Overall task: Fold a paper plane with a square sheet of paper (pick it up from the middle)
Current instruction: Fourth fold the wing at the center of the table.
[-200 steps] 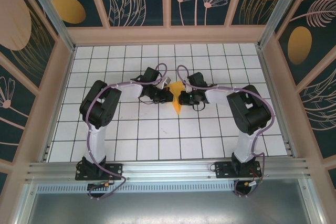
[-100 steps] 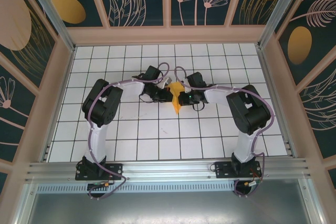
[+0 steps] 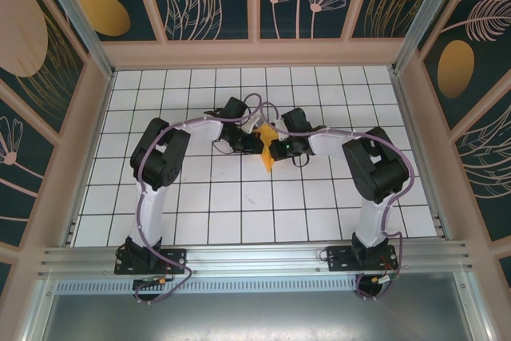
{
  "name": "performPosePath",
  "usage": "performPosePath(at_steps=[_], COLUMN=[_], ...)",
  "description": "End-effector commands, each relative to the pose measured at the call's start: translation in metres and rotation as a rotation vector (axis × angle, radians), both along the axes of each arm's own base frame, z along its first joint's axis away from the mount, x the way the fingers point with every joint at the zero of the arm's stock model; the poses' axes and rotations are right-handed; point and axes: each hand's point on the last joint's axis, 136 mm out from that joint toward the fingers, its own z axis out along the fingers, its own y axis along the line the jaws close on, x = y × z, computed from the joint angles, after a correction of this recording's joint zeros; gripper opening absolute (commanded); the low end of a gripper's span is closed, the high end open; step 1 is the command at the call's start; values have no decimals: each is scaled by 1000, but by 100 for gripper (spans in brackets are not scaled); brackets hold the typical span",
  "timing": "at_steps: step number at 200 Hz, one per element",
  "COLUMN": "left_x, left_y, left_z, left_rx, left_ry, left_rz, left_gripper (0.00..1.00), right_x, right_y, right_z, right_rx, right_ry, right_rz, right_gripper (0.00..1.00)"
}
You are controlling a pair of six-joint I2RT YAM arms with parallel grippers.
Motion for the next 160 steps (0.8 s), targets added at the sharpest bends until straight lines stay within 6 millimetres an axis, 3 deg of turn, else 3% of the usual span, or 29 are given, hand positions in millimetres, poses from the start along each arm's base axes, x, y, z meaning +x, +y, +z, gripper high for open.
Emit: performPosePath(at_steps=[1, 33, 110, 160], left_x=[9, 15, 8, 6], left_y=[8, 6, 11, 12], left_z=[-5, -3, -15, -23], left_rx=[51, 54, 81, 84], left_ry=[-27, -43, -18, -4], left_rz=[-12, -34, -67, -69], left_gripper=[1, 2, 4, 4], right_x=[-17, -18, -16, -8], right_y=[-19, -22, -21, 10], right_z=[-36, -38, -33, 37], right_rx=[-132, -146, -123, 156], right_ry=[76, 76, 76, 62], right_rz=[10, 13, -11, -63], right_gripper=[0, 0, 0, 1])
